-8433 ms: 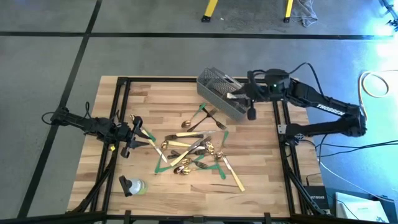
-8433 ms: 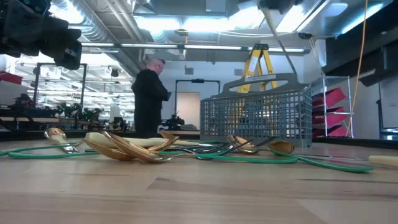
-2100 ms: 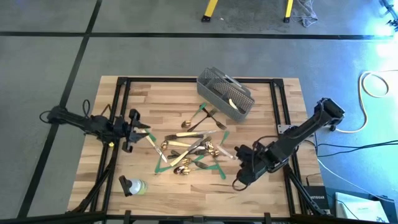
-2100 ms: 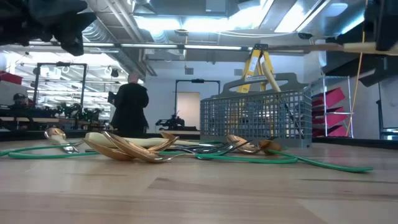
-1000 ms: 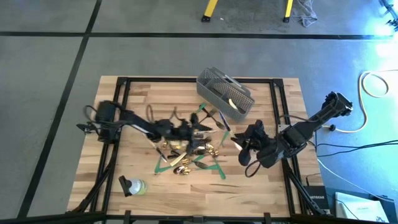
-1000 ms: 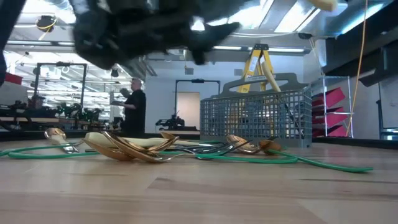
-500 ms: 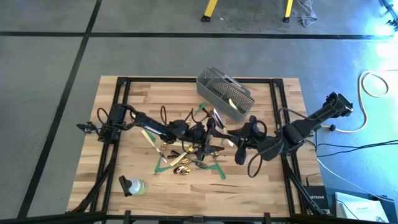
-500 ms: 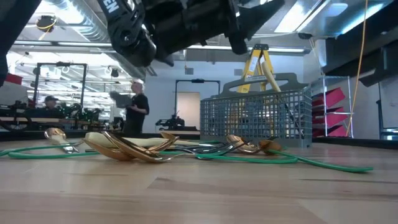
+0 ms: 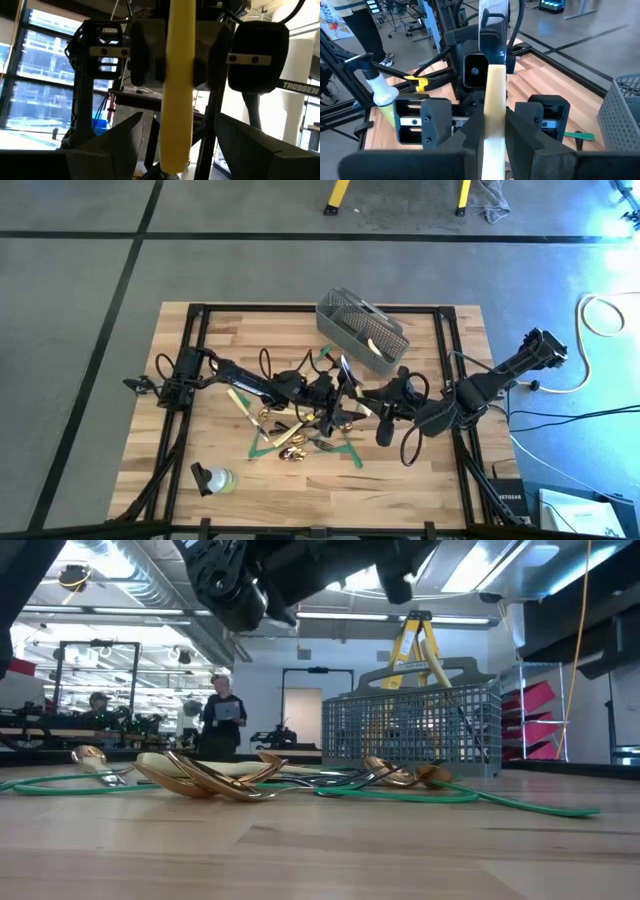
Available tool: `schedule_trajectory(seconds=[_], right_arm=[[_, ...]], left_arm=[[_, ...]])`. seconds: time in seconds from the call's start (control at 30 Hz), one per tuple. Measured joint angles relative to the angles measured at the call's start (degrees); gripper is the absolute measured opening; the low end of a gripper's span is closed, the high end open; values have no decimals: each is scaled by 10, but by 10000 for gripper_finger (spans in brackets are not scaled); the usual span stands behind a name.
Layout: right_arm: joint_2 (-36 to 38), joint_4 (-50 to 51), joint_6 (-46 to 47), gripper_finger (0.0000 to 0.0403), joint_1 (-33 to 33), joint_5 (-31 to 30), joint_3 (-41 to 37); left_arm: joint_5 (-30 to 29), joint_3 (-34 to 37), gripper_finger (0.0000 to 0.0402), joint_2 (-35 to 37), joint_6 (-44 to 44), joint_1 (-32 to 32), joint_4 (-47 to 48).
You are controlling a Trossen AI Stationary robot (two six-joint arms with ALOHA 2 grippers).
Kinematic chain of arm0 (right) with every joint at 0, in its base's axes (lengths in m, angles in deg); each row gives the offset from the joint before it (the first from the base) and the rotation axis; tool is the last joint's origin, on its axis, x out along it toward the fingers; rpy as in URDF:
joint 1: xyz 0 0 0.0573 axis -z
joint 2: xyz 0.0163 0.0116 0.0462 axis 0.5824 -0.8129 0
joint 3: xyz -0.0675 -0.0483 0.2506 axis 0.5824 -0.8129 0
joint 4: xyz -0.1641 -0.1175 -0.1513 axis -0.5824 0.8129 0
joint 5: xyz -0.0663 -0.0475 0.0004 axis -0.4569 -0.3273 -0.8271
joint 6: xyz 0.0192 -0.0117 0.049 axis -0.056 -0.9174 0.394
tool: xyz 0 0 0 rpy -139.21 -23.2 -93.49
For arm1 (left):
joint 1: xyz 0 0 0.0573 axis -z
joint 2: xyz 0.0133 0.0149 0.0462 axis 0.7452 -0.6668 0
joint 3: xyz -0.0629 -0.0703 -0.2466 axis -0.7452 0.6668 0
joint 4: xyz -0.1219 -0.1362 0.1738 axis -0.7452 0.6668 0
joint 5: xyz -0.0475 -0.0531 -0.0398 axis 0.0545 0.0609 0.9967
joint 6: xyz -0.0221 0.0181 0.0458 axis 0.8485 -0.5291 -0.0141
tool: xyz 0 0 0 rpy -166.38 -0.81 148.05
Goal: Sort silverware
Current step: Put the yellow knife into the gray organizer
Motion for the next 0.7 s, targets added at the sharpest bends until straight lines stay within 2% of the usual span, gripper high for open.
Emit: schedule_trajectory(seconds=[0.13,0.27,0.7], right_arm=[[0,-2,0,42,0,0,0],[0,-1,0,42,-1,0,0],[0,-2,-2,42,-1,1,0]], left_arm=[[2,-15,230,0,-6,1,34],[12,-16,226,0,-15,0,25],[41,-16,159,1,-6,-2,12]])
